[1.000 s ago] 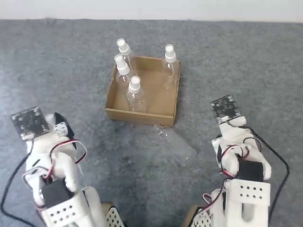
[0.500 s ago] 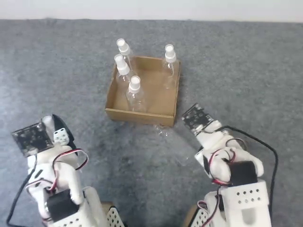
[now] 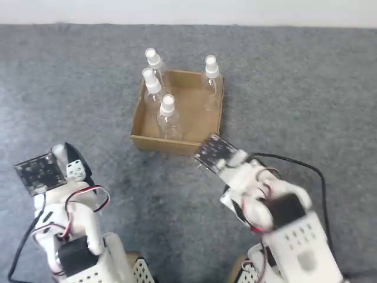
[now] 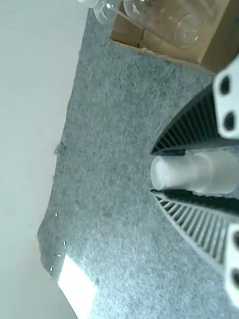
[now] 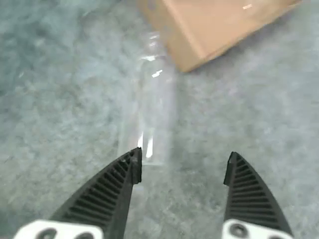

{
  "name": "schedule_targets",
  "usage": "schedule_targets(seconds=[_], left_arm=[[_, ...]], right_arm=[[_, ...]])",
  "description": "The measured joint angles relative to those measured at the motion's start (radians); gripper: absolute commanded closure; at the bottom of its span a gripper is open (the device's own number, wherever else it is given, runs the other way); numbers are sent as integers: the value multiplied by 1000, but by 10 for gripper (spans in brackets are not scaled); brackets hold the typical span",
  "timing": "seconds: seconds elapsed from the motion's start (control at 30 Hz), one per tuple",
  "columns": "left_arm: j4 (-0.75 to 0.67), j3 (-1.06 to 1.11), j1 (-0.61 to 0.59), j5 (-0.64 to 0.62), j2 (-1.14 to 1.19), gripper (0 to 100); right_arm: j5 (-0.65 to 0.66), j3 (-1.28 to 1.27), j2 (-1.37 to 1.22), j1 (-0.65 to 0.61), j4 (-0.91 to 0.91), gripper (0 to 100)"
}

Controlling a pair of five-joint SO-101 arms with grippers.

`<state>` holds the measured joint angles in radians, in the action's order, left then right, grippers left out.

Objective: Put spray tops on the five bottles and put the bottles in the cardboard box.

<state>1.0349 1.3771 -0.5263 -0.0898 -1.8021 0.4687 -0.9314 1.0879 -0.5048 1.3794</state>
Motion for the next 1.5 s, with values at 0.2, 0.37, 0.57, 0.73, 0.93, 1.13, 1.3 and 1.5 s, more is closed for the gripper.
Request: schedule_targets(seconds=[0.2, 0.37, 0.57, 0.73, 0.93, 1.13, 1.3, 1.5], left_arm=[[2, 0, -3, 6, 0, 987], [3, 0, -3, 6, 0, 987], [3, 0, -3, 6, 0, 987], [3, 0, -37, 6, 0, 987], [3, 0, -44, 8, 0, 987], [3, 0, -49, 9, 0, 987], [3, 0, -44, 9, 0, 987], [3, 6, -44, 9, 0, 987]], right_arm=[[-32, 25, -227, -77, -58, 749], [-63, 25, -376, -97, -135, 749], [-68, 25, -491, -100, -199, 750], [-68, 25, -591, -100, -232, 750], [-71, 25, -706, -98, -259, 856], [-71, 28, -717, -98, -259, 935], [-51, 38, -717, -98, -201, 936], [17, 48, -717, -98, -95, 935]])
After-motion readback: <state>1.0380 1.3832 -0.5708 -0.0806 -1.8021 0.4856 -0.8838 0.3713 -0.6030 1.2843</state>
